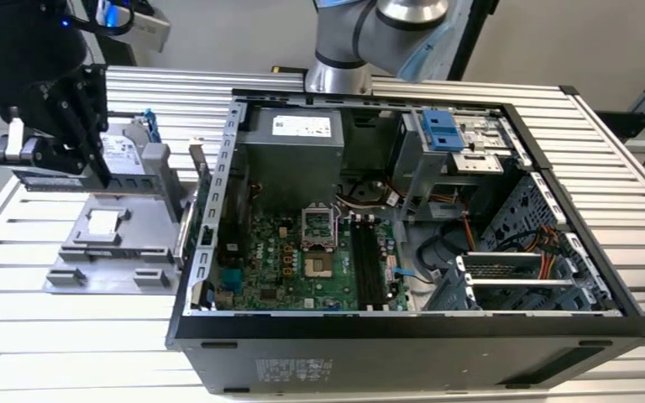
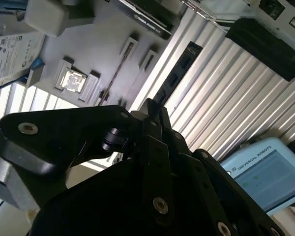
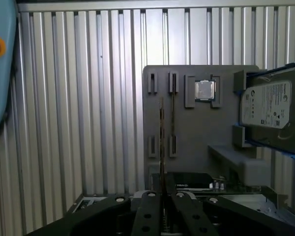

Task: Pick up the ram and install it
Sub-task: 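Pick up the ram and move it above insertion slot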

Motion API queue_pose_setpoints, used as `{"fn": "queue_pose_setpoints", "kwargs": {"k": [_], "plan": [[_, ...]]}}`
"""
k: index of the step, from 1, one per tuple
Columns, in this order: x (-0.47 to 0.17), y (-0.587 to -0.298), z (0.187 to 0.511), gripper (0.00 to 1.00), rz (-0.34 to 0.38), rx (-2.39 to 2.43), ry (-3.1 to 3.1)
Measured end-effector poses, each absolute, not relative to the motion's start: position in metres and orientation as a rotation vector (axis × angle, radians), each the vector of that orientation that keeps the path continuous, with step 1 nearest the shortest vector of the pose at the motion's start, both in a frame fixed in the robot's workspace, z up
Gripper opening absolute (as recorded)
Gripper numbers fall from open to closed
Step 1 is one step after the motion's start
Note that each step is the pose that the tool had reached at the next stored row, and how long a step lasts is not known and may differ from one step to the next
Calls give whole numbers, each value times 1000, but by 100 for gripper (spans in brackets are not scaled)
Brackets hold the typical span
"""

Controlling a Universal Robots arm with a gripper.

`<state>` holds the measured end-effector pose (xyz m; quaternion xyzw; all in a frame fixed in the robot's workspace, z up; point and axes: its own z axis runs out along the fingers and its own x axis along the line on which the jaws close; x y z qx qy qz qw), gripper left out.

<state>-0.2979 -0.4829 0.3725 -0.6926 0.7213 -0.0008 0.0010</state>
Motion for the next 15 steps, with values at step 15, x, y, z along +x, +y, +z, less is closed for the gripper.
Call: {"fn": "queue_pose_setpoints", "kwargs": {"k": [15], "plan": [[-239, -483, 374, 0, 6, -2179, 2269]]}}
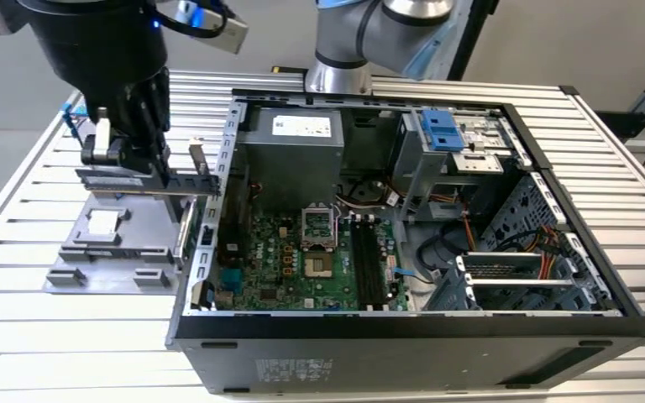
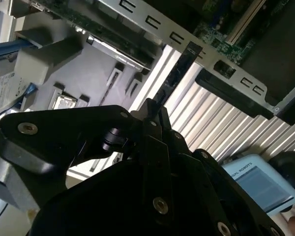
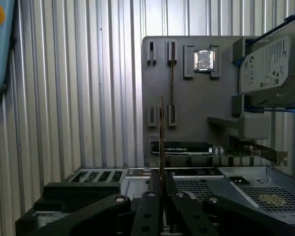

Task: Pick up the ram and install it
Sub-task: 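Pick up the ram and move it above insertion slot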

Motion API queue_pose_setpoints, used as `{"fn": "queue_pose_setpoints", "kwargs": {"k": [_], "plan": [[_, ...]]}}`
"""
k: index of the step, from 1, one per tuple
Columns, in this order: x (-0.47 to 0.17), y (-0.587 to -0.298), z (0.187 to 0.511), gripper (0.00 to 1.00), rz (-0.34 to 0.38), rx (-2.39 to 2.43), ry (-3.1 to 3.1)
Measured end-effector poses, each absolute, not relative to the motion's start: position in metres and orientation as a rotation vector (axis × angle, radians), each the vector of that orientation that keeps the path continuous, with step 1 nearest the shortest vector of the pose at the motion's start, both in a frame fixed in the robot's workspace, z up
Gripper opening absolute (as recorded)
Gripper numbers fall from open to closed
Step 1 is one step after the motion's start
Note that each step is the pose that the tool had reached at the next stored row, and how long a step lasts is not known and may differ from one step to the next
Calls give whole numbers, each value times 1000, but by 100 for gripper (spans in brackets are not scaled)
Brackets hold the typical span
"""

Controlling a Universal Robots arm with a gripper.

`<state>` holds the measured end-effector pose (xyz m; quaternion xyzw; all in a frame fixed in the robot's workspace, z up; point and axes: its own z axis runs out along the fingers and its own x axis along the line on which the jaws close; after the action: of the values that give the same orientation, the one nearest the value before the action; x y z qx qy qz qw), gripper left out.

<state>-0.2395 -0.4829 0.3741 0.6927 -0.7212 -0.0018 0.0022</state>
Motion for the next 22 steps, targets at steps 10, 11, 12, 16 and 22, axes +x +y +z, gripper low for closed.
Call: {"fn": "queue_pose_setpoints", "kwargs": {"k": [10, 11, 12, 16, 22], "plan": [[-195, -483, 374, 0, -7, 2172, -2262], [-190, -483, 374, 0, -7, 2172, -2262], [-186, -483, 374, 0, -8, 2172, -2262], [-168, -483, 374, 0, -8, 2172, -2262], [-143, -483, 374, 0, -9, 2172, -2261]]}}
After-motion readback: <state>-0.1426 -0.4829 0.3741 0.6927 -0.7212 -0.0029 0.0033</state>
